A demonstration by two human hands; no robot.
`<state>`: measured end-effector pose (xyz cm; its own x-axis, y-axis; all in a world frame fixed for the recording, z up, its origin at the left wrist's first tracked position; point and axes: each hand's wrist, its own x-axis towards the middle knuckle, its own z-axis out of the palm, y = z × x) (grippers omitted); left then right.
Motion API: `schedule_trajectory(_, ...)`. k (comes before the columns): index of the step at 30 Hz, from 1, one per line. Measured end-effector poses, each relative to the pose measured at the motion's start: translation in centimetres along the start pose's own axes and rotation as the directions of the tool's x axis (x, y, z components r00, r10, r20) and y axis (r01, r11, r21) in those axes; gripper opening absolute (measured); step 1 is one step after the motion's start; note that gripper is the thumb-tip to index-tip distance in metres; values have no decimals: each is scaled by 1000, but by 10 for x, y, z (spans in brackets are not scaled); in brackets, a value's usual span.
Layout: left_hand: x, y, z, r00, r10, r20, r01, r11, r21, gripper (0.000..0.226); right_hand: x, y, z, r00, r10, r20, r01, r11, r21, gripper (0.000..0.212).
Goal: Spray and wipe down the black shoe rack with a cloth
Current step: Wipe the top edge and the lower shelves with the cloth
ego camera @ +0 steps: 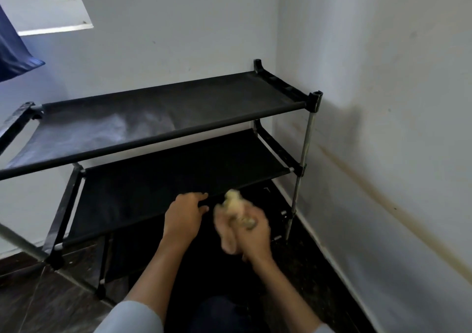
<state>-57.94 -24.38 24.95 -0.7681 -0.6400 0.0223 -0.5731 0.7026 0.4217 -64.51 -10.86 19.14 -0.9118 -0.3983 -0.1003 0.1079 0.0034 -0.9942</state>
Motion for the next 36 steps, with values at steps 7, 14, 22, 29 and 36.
schedule_trajectory(7,15,1,-4,997,41,-63,-39,999,38,28,68,-39,-23,859,-268,-435,218,962,-162,64)
schedule_trajectory(14,15,0,0,992,22,-122,-13,997,72,19,13,-20,32,928,-353,-122,312,912,-266,58)
schedule_trajectory(22,12,-3,-1,995,12,-100,-12,1000,-2,22,59,-49,-47,966,-105,-235,74,987,-140,51)
schedule_trajectory(29,13,-3,-3,998,5,-66,-6,1000,-9,21,38,-27,-11,993,-114,29,117,965,-236,41)
schedule_trajectory(36,11,-2,-1,993,-8,-114,4,999,-36,21,65,-56,-60,999,-45,14,45,997,-56,17)
